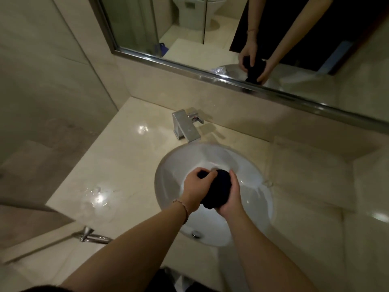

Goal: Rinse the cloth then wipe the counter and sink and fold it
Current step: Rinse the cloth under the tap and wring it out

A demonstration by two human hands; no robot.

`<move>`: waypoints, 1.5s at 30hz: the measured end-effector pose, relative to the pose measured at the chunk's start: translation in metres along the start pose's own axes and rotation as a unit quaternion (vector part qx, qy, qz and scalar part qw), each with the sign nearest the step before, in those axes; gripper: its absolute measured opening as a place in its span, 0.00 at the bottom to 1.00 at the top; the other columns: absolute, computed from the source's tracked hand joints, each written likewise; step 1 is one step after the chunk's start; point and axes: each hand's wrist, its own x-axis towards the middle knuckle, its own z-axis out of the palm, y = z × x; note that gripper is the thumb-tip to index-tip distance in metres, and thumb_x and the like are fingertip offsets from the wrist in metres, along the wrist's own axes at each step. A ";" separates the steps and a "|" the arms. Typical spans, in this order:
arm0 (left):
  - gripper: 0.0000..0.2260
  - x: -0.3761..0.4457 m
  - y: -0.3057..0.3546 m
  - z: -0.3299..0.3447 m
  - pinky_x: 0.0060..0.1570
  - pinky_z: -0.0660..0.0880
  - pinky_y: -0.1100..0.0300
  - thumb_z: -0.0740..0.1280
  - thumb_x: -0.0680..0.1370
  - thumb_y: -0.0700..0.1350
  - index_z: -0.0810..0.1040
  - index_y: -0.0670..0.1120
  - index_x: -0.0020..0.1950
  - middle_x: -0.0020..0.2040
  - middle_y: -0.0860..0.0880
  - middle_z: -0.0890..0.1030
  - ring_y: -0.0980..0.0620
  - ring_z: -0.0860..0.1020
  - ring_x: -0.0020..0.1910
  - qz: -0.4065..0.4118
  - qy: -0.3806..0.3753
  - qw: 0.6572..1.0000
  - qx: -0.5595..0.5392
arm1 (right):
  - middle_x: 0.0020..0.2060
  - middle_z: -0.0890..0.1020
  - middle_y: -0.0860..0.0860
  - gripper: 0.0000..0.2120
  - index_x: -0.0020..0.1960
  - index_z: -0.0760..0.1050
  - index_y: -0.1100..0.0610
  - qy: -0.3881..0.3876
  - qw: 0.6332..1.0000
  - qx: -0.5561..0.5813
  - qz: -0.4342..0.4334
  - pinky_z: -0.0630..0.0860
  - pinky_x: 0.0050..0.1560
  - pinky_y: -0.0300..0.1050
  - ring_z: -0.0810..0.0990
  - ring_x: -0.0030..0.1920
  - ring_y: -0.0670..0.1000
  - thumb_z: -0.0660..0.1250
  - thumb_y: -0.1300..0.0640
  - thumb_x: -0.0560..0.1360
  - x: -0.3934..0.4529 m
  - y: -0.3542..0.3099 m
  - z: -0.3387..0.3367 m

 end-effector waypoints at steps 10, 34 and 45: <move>0.38 -0.003 -0.011 -0.017 0.44 0.81 0.43 0.78 0.63 0.69 0.71 0.52 0.64 0.59 0.45 0.79 0.40 0.81 0.54 -0.261 -0.053 0.954 -0.140 | 0.50 0.84 0.57 0.10 0.52 0.81 0.54 0.123 0.986 -0.042 -0.108 0.83 0.50 0.59 0.83 0.50 0.61 0.74 0.51 0.74 -0.026 0.017 0.020; 0.17 -0.006 0.032 -0.001 0.46 0.84 0.48 0.71 0.77 0.60 0.82 0.46 0.45 0.41 0.46 0.84 0.47 0.84 0.43 0.062 0.002 0.998 0.008 | 0.53 0.85 0.57 0.21 0.59 0.79 0.57 0.094 0.979 -0.054 -0.175 0.83 0.50 0.63 0.85 0.52 0.61 0.76 0.45 0.73 -0.028 -0.026 0.012; 0.16 0.017 -0.001 -0.032 0.45 0.83 0.51 0.70 0.79 0.58 0.81 0.44 0.50 0.47 0.43 0.84 0.45 0.84 0.45 -0.023 0.048 0.997 -0.058 | 0.38 0.79 0.50 0.18 0.42 0.74 0.58 0.107 0.826 -0.359 -0.422 0.79 0.42 0.45 0.79 0.39 0.49 0.78 0.46 0.71 -0.062 -0.083 0.056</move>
